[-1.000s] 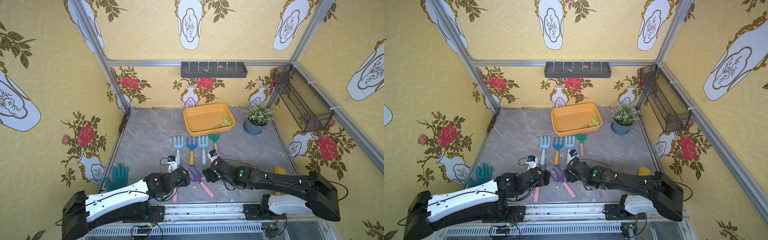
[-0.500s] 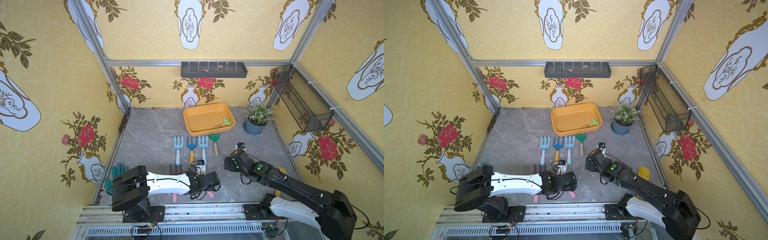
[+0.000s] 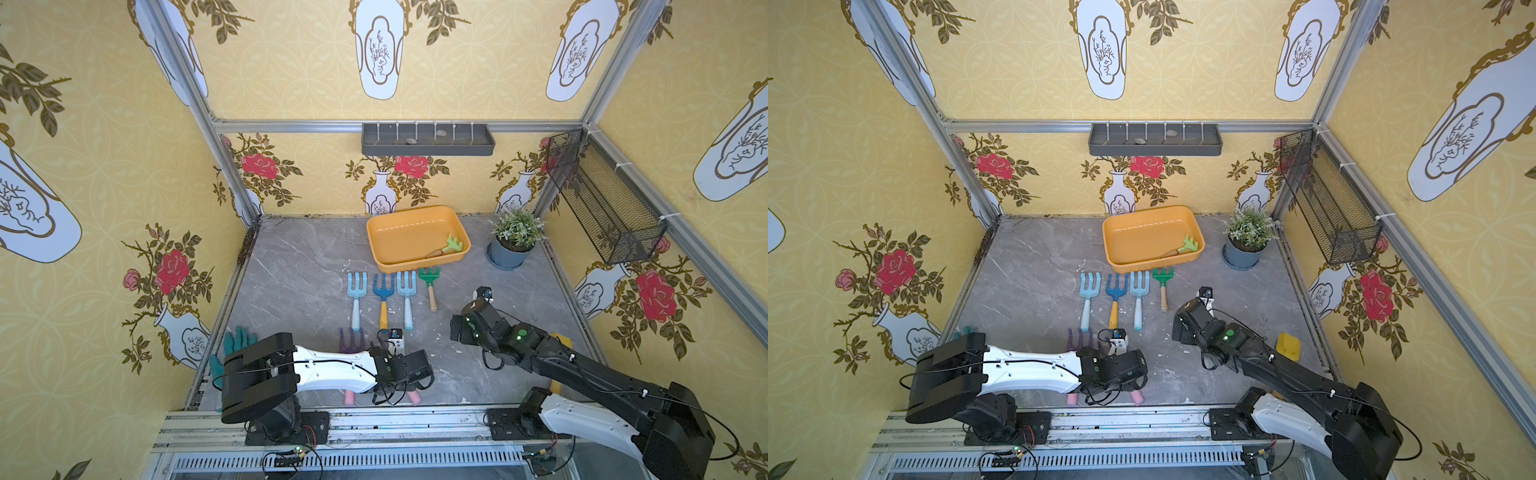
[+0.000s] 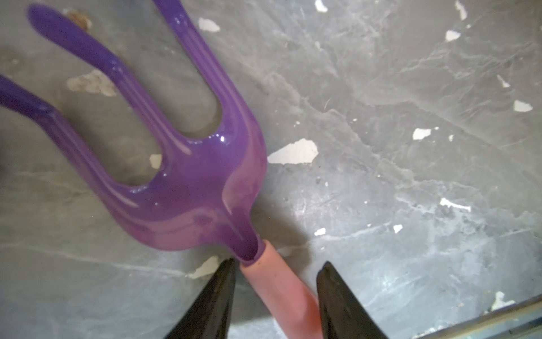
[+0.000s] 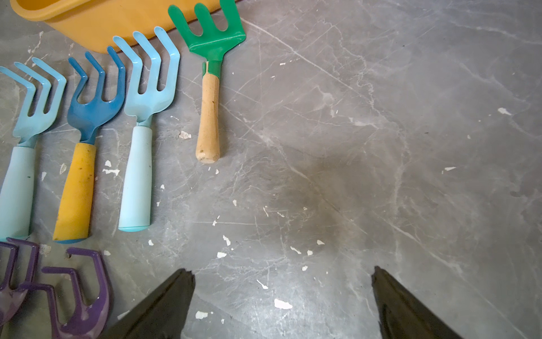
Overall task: Take the hand rake out of the storage box
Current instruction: Adjust the rake at the center of the board.
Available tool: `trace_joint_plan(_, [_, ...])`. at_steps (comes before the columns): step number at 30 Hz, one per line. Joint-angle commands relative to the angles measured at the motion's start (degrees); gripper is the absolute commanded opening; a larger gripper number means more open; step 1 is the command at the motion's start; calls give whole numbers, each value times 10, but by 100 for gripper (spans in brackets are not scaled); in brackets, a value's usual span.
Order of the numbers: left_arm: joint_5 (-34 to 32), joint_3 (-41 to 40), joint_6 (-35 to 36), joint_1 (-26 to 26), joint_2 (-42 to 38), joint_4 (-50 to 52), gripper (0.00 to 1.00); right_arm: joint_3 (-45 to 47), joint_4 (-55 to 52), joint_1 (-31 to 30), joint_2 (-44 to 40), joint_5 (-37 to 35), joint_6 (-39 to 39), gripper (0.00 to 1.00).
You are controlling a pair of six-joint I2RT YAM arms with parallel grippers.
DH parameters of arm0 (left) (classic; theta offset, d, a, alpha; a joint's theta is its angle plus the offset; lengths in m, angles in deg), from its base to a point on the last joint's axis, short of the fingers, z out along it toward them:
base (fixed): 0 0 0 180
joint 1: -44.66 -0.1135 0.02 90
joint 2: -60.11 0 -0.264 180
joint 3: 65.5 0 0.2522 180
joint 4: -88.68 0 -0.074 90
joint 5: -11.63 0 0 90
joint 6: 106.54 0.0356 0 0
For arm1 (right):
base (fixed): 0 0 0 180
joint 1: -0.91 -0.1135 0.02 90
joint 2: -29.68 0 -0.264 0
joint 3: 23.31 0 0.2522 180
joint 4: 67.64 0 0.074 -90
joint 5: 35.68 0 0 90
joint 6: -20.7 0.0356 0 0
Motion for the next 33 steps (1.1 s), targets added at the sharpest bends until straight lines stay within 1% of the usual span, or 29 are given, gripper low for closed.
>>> trace_joint_plan(1, [-8,-20,-15,-1,-19,44,39,2,9,0,0,-4,1,98])
trace_joint_plan(3, [-16,-31,-19,-3,-32,55,37,3,11,0,2,-2,2,98])
trace_joint_plan(5, [-15,-33,-7,-7,-33,58,33,4,15,0,5,-1,1,98])
trace_joint_plan(7, [-9,-29,7,-9,-22,58,26,4,16,0,11,0,1,98])
trace_joint_plan(11, [-3,-21,25,-10,-7,59,22,2,16,0,17,-1,1,97])
trace_joint_plan(17, [-10,-33,18,-15,-25,75,24,2,17,1,21,-2,0,97])
trace_joint_plan(23, [-17,-60,4,-24,-49,71,22,2,23,0,25,1,-2,97])
trace_joint_plan(26, [-14,-54,11,-27,-42,63,20,2,24,0,29,2,-3,98])
trace_joint_plan(29, [-21,-38,8,-27,-25,78,23,2,27,0,33,4,-3,98])
trace_joint_plan(33, [-24,-45,0,-33,-28,72,23,2,30,0,37,6,-5,97])
